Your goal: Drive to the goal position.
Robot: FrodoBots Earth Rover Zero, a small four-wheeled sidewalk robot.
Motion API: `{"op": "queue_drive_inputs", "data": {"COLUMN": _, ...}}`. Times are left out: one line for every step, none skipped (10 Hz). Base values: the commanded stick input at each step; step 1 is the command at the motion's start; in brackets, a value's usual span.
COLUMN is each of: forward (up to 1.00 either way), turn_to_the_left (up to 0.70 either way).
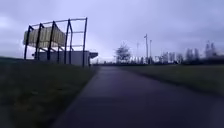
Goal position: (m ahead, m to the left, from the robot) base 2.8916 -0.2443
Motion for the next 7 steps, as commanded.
{"op": "queue_drive_inputs", "data": {"forward": 1.00, "turn_to_the_left": 0.00}}
{"op": "queue_drive_inputs", "data": {"forward": 1.00, "turn_to_the_left": 0.00}}
{"op": "queue_drive_inputs", "data": {"forward": 1.00, "turn_to_the_left": 0.00}}
{"op": "queue_drive_inputs", "data": {"forward": 1.00, "turn_to_the_left": 0.00}}
{"op": "queue_drive_inputs", "data": {"forward": 1.00, "turn_to_the_left": 0.00}}
{"op": "queue_drive_inputs", "data": {"forward": 1.00, "turn_to_the_left": 0.00}}
{"op": "queue_drive_inputs", "data": {"forward": 1.00, "turn_to_the_left": 0.00}}
